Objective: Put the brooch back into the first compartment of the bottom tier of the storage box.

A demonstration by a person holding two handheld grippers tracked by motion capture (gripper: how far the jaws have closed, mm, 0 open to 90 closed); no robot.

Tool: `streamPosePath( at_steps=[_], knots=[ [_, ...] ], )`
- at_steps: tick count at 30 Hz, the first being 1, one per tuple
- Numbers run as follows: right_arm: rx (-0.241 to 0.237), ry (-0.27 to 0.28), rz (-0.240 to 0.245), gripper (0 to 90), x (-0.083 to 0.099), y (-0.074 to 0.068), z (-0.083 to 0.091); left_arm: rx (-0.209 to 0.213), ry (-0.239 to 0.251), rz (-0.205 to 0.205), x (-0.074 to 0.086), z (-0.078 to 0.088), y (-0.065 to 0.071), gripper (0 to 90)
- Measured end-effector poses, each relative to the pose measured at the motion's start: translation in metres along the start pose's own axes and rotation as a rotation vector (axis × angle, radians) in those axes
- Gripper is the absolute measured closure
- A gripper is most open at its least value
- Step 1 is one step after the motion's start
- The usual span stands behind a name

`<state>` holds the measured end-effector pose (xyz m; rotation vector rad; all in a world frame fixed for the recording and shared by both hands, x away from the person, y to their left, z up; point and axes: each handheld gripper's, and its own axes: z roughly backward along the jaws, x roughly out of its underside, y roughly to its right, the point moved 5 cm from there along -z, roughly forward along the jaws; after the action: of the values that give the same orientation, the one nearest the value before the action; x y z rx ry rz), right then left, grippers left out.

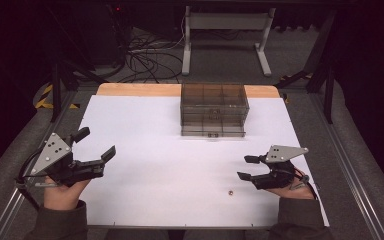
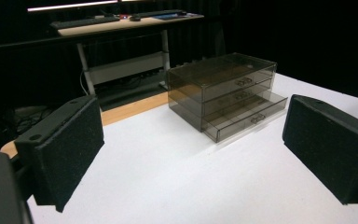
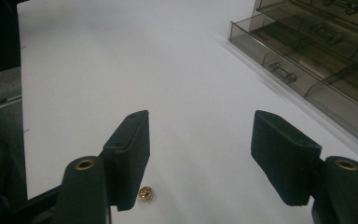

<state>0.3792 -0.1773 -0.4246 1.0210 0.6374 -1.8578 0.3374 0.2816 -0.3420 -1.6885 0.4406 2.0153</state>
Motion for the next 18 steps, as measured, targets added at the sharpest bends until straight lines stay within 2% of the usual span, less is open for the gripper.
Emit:
streamPosePath(
  at_steps=[5, 18],
  knots=[
    [-0.021, -0.025, 0.021, 39.1, 0.005, 0.000, -0.004, 0.006, -0.004, -0.003, 0.001, -0.002, 0.001, 5.9],
    [-0.085, -0.071, 0.029, 39.5, 0.021, 0.000, -0.015, 0.023, 0.005, 0.006, 0.000, -0.002, 0.003, 6.0]
  ],
)
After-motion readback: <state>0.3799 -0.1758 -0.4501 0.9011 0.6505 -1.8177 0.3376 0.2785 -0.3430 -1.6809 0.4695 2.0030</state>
